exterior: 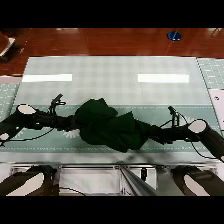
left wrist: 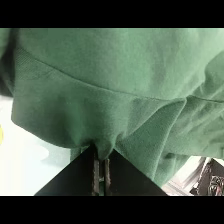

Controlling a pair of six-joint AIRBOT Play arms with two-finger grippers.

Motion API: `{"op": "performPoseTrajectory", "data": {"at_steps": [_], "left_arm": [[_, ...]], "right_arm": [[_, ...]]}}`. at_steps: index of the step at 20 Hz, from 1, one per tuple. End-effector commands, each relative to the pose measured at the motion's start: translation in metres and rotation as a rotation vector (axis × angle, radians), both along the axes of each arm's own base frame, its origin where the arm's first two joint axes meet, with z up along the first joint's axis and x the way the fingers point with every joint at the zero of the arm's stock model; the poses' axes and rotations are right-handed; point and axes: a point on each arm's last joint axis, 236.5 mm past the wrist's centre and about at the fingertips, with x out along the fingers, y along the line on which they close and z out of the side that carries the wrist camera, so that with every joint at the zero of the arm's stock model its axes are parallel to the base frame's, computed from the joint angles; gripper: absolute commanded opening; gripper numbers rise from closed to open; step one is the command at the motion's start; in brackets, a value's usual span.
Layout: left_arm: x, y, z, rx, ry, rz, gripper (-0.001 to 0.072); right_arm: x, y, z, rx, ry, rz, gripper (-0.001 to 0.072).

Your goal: Fold the shirts.

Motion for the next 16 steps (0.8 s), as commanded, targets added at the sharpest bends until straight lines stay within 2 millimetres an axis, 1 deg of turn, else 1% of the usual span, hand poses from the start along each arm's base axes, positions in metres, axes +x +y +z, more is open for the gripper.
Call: {"op": "performPoseTrajectory", "data": {"at_steps": [1, 3, 4, 5, 6, 7, 8, 9, 10, 11, 12, 13, 14, 15, 16], "left_arm": [[0.004, 0.001, -0.001, 0.007, -0.012, 0.01, 0.0024], [0.017, 0.0, 0.003, -0.007, -0.037, 0.051, 0.0024], [0.027, -0.002, 0.013, -0.019, -0.065, 0.06, 0.0024], [0.041, -0.003, 0.028, -0.025, -0.115, 0.058, 0.0024], [0.06, -0.003, 0.052, -0.03, -0.192, 0.051, 0.0024], [0.081, -0.003, 0.086, -0.033, -0.295, 0.046, 0.0024], [0.1, -0.003, 0.123, -0.034, -0.403, 0.048, 0.0024], [0.118, -0.002, 0.17, -0.038, -0.521, 0.06, 0.0024], [0.131, -0.001, 0.215, -0.039, -0.636, 0.074, 0.0023], [0.139, 0.002, 0.265, -0.037, -0.767, 0.091, 0.0023], [0.142, 0.005, 0.311, -0.035, -0.888, 0.111, 0.0023], [0.14, 0.008, 0.354, -0.034, -1.0, 0.133, 0.0023], [0.131, 0.014, 0.397, -0.03, -1.108, 0.154, 0.0023], [0.118, 0.021, 0.431, -0.014, -1.195, 0.17, 0.0023], [0.107, 0.03, 0.454, 0.015, -1.248, 0.195, 0.0023]], "right_arm": [[0.022, 0.011, -0.01, 0.015, -0.02, -0.02, 0.0269], [0.04, 0.02, 0.001, 0.05, -0.086, 0.032, 0.0062], [0.054, 0.027, 0.016, 0.07, -0.145, 0.082, 0.0021], [0.071, 0.029, 0.037, 0.079, -0.205, 0.114, 0.0021], [0.092, 0.028, 0.065, 0.072, -0.277, 0.152, 0.0021], [0.117, 0.021, 0.1, 0.046, -0.366, 0.182, 0.0021], [0.141, 0.013, 0.141, 0.018, -0.46, 0.19, 0.002], [0.166, 0.003, 0.195, -0.017, -0.584, 0.19, 0.002], [0.182, -0.006, 0.248, -0.055, -0.705, 0.192, 0.002], [0.19, -0.015, 0.304, -0.1, -0.83, 0.192, 0.002], [0.191, -0.024, 0.363, -0.157, -0.96, 0.182, 0.002], [0.182, -0.032, 0.417, -0.214, -1.077, 0.169, 0.002], [0.168, -0.039, 0.462, -0.268, -1.18, 0.16, 0.002], [0.148, -0.043, 0.499, -0.307, -1.268, 0.154, 0.002], [0.125, -0.047, 0.531, -0.344, -1.352, 0.142, 0.002]]}}
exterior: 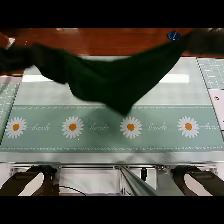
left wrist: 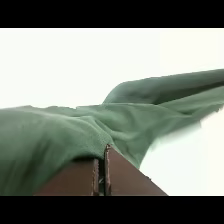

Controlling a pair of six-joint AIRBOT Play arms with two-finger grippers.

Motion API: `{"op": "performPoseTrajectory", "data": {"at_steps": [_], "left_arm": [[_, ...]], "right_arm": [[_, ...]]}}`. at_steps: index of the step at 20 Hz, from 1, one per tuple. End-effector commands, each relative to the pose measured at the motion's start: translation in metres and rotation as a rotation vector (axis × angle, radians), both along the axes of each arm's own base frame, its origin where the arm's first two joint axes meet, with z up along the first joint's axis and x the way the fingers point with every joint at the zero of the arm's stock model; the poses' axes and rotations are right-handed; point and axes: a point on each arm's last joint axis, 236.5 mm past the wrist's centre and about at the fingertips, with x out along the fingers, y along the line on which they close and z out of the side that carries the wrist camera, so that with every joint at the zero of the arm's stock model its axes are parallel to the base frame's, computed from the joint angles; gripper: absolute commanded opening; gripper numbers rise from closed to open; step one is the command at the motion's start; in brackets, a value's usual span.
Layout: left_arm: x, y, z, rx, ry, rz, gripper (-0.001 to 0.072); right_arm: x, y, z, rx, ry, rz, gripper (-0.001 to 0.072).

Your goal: Fold the shirts.

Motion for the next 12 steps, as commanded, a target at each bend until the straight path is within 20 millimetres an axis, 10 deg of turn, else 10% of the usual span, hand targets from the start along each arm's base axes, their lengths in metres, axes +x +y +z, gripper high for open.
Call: {"op": "performPoseTrajectory", "data": {"at_steps": [1, 6, 12], "left_arm": [[-0.042, 0.028, 0.119, 0.045, -0.299, 0.125, 0.0023], [-0.125, 0.042, 0.138, 0.221, -0.399, 0.177, 0.0023], [-0.177, 0.021, 0.042, 0.289, -0.05, -0.004, 0.0023]], "right_arm": [[-0.076, -0.027, 0.133, -0.11, -0.34, -0.09, 0.002], [-0.172, -0.059, 0.174, -0.18, -0.5, -0.234, 0.002], [-0.191, -0.087, 0.116, -0.278, -0.28, -0.31, 0.002]]}}
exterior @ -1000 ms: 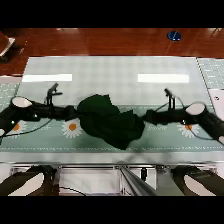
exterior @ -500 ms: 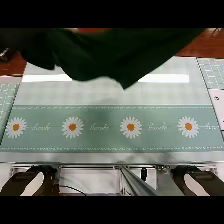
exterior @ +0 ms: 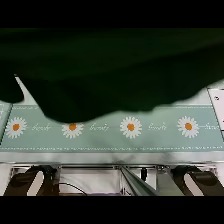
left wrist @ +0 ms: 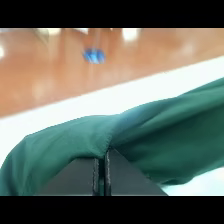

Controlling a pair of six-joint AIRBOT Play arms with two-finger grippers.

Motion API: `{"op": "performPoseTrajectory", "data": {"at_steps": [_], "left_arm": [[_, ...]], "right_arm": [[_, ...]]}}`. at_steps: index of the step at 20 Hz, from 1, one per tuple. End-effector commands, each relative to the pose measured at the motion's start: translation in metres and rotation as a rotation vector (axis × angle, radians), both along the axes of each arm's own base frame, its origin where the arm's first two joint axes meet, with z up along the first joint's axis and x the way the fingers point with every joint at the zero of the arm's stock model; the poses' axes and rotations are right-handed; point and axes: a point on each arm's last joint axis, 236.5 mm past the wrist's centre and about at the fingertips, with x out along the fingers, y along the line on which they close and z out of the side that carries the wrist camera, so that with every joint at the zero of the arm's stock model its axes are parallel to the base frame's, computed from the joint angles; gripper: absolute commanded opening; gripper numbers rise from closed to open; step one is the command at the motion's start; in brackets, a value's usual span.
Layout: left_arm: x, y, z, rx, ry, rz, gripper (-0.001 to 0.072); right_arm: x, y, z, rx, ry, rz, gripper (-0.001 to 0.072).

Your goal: Fold the shirts.

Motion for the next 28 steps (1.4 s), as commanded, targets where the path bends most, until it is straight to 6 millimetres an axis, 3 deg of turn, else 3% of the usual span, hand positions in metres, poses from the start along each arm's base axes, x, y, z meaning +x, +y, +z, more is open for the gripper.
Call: {"op": "performPoseTrajectory", "data": {"at_steps": [1, 3, 6, 8, 11, 14, 18, 19, 20, 21, 23, 25, 27, 28], "left_arm": [[-0.025, -0.003, -0.068, 0.042, 0.257, -0.048, 0.0023], [-0.018, -0.002, -0.111, 0.008, 0.395, -0.049, 0.0023], [0.009, -0.003, -0.18, -0.111, 0.567, -0.024, 0.0023], [0.037, -0.01, -0.222, -0.24, 0.625, -0.005, 0.0023], [0.073, -0.025, -0.284, -0.29, 0.699, 0.042, 0.0023], [0.118, -0.047, -0.333, -0.264, 0.746, 0.092, 0.0024], [0.169, -0.067, -0.366, -0.236, 0.814, 0.102, 0.0024], [0.179, -0.07, -0.368, -0.237, 0.831, 0.093, 0.0052], [0.187, -0.074, -0.367, -0.234, 0.84, 0.076, 0.0272], [0.192, -0.076, -0.364, -0.232, 0.851, 0.054, 0.0503], [0.193, -0.058, -0.355, -0.144, 0.874, 0.001, 0.0508], [0.185, -0.001, -0.352, -0.029, 0.939, 0.052, 0.0508], [0.168, 0.064, -0.357, 0.042, 1.006, 0.144, 0.0508], [0.156, 0.091, -0.363, 0.033, 1.051, 0.194, 0.0508]], "right_arm": [[-0.003, -0.016, -0.042, -0.026, 0.15, -0.066, 0.002], [0.016, -0.016, -0.077, -0.028, 0.248, -0.066, 0.002], [0.06, -0.017, -0.152, -0.025, 0.438, -0.067, 0.0018], [0.097, -0.018, -0.211, -0.023, 0.584, -0.07, 0.0018], [0.157, -0.011, -0.27, 0.008, 0.718, -0.056, 0.0018], [0.215, 0.0, -0.324, 0.069, 0.819, -0.036, 0.0019], [0.271, 0.011, -0.384, 0.152, 0.958, -0.034, 0.002], [0.28, 0.013, -0.393, 0.172, 0.977, -0.035, 0.0023], [0.288, 0.016, -0.399, 0.193, 0.992, -0.038, 0.0145], [0.293, 0.016, -0.402, 0.194, 0.997, -0.035, 0.0365], [0.292, 0.002, -0.4, 0.19, 1.014, -0.053, 0.0391], [0.269, -0.044, -0.401, 0.144, 1.092, -0.122, 0.0391], [0.232, -0.106, -0.404, 0.129, 1.168, -0.25, 0.0391], [0.217, -0.127, -0.408, 0.175, 1.171, -0.304, 0.0391]]}}
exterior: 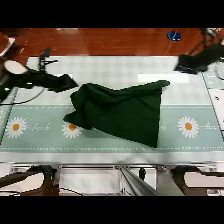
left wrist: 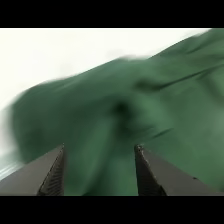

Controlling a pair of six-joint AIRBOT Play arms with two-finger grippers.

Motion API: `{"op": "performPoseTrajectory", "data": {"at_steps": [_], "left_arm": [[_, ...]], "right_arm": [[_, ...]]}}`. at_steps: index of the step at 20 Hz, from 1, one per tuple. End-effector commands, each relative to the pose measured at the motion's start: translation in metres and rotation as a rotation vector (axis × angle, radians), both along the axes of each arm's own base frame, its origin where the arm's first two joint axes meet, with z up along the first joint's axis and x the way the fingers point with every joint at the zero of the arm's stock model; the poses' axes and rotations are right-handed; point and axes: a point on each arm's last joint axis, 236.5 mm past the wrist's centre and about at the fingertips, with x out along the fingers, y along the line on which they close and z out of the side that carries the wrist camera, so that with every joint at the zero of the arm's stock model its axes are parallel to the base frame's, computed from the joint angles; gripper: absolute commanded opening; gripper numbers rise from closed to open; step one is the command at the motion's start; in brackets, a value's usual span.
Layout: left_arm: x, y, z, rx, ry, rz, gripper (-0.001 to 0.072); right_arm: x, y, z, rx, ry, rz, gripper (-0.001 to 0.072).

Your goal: Fold the shirts.

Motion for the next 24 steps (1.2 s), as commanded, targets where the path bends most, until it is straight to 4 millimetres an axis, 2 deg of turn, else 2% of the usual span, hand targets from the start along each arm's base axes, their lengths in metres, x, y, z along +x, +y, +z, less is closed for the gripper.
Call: {"op": "performPoseTrajectory", "data": {"at_steps": [1, 2, 3, 5, 7, 9, 11, 14, 18, 21, 22, 23, 24], "left_arm": [[-0.045, 0.091, -0.022, 0.094, 0.199, 0.081, 0.0508], [-0.059, 0.101, -0.035, 0.069, 0.254, 0.116, 0.0508], [-0.073, 0.105, -0.051, 0.044, 0.307, 0.144, 0.0508], [-0.096, 0.099, -0.081, 0.013, 0.361, 0.135, 0.0508], [-0.104, 0.084, -0.096, -0.021, 0.365, 0.106, 0.0508], [-0.106, 0.074, -0.108, -0.021, 0.374, 0.074, 0.0508], [-0.103, 0.059, -0.112, -0.036, 0.37, 0.045, 0.0508], [-0.098, 0.029, -0.118, -0.062, 0.365, -0.006, 0.0508], [-0.113, -0.006, -0.131, -0.044, 0.409, -0.119, 0.0507], [-0.122, -0.024, -0.133, -0.033, 0.418, -0.178, 0.0503], [-0.123, -0.027, -0.133, -0.031, 0.419, -0.187, 0.0435], [-0.124, -0.028, -0.133, -0.031, 0.42, -0.191, 0.0179], [-0.123, -0.028, -0.133, -0.031, 0.42, -0.191, 0.0029]], "right_arm": [[-0.059, -0.072, -0.02, -0.001, 0.101, -0.177, 0.0391], [-0.08, -0.075, -0.036, 0.036, 0.116, -0.223, 0.0391], [-0.102, -0.068, -0.055, 0.083, 0.129, -0.245, 0.0391], [-0.142, -0.042, -0.087, 0.175, 0.145, -0.262, 0.0391], [-0.173, -0.015, -0.111, 0.235, 0.168, -0.268, 0.0391], [-0.194, 0.004, -0.125, 0.282, 0.198, -0.264, 0.0391], [-0.206, 0.014, -0.134, 0.313, 0.226, -0.266, 0.0391], [-0.214, 0.02, -0.14, 0.33, 0.25, -0.27, 0.0391], [-0.216, 0.022, -0.14, 0.334, 0.261, -0.266, 0.0391], [-0.218, 0.023, -0.145, 0.343, 0.284, -0.267, 0.0391], [-0.219, 0.024, -0.149, 0.352, 0.301, -0.269, 0.0391], [-0.22, 0.027, -0.152, 0.368, 0.321, -0.273, 0.0391], [-0.221, 0.028, -0.156, 0.38, 0.338, -0.275, 0.0391]]}}
